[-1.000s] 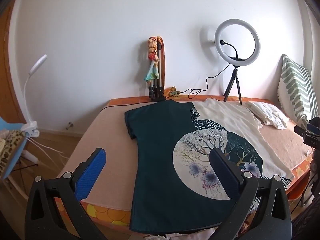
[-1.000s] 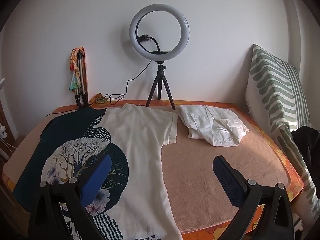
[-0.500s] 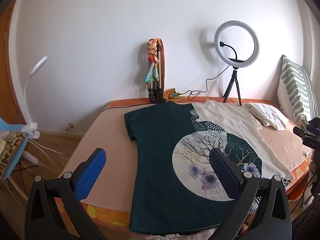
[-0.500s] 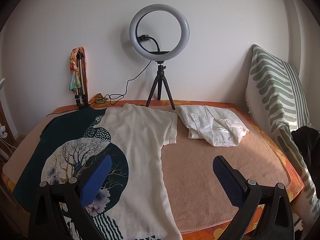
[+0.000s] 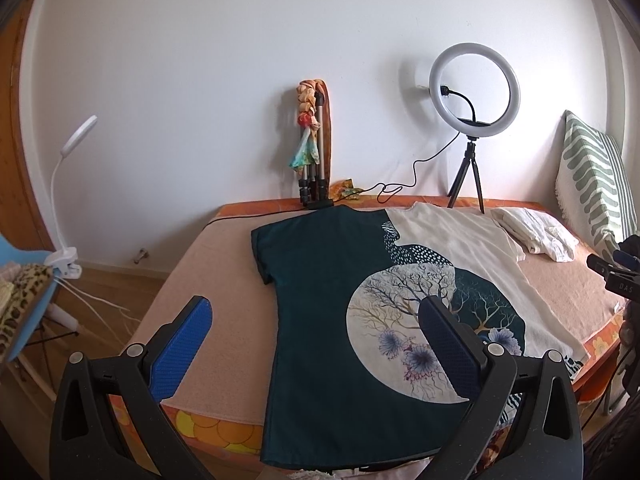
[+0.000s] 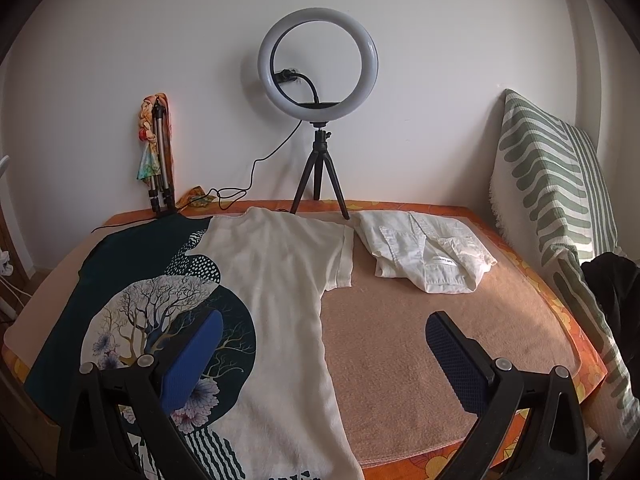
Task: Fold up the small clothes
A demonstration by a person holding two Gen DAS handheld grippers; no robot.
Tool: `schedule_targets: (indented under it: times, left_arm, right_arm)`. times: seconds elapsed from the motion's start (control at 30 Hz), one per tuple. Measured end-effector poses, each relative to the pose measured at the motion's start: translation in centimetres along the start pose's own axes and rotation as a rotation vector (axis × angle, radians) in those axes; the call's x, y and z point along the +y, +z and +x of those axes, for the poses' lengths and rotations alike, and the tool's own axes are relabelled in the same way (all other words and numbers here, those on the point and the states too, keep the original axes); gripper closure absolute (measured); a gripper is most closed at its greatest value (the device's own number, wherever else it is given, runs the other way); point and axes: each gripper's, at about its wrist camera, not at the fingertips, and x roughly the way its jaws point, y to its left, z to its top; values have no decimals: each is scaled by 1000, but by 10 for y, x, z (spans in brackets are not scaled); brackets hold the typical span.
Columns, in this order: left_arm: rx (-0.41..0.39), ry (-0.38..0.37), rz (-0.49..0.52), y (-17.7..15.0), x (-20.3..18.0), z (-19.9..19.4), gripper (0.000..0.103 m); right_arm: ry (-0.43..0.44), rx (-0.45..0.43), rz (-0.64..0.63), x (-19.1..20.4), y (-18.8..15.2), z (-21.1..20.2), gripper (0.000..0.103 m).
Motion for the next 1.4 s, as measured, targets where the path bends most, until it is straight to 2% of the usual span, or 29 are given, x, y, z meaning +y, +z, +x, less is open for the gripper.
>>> schedule_targets:
  times: [1.4]
  left_arm:
    - [10, 1, 4, -2, 1, 3, 0]
  right_arm:
    - [11, 1, -13, 12, 4, 2, 0]
